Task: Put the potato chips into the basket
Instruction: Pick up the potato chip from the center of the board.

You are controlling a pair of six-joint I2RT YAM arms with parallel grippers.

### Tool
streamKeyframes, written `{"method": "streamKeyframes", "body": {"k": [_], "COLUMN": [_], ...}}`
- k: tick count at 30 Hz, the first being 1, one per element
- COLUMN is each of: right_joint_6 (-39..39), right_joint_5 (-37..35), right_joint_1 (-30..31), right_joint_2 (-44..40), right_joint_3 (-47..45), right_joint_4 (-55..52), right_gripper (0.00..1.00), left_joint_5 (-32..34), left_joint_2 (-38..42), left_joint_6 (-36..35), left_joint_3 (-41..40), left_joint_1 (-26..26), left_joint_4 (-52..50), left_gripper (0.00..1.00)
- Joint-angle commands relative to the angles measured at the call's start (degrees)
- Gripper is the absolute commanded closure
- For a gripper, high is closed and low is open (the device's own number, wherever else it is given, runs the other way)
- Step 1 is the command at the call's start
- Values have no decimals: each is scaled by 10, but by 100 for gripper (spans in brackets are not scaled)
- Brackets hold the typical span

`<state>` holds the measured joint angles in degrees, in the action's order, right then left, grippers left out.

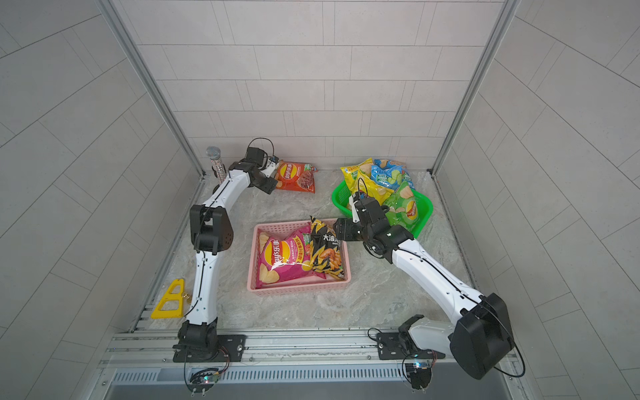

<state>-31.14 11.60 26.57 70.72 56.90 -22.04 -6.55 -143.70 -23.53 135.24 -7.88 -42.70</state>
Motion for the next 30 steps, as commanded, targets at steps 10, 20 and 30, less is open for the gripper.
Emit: {"method": "streamKeyframes", "body": {"k": [10,20,30], "right_joint_6": [-12,-17,-18], "right_joint_5": [1,3,1], "right_joint_1": [-2,-2,-2], "right_joint_2": [4,0,-6], "right_joint_3": [-6,-18,-19], "right_joint_4": [9,14,11], "right_gripper": [22,21,21], "left_joint_5": [-48,-42,-29], "left_joint_2": [-51,-87,-101], "left_joint_6": [-15,-16,-16], "left_joint_3": [53,90,102], "left_joint_1": [4,4,5], "left_joint_4": [6,17,32], "left_gripper": [30,31,56]}}
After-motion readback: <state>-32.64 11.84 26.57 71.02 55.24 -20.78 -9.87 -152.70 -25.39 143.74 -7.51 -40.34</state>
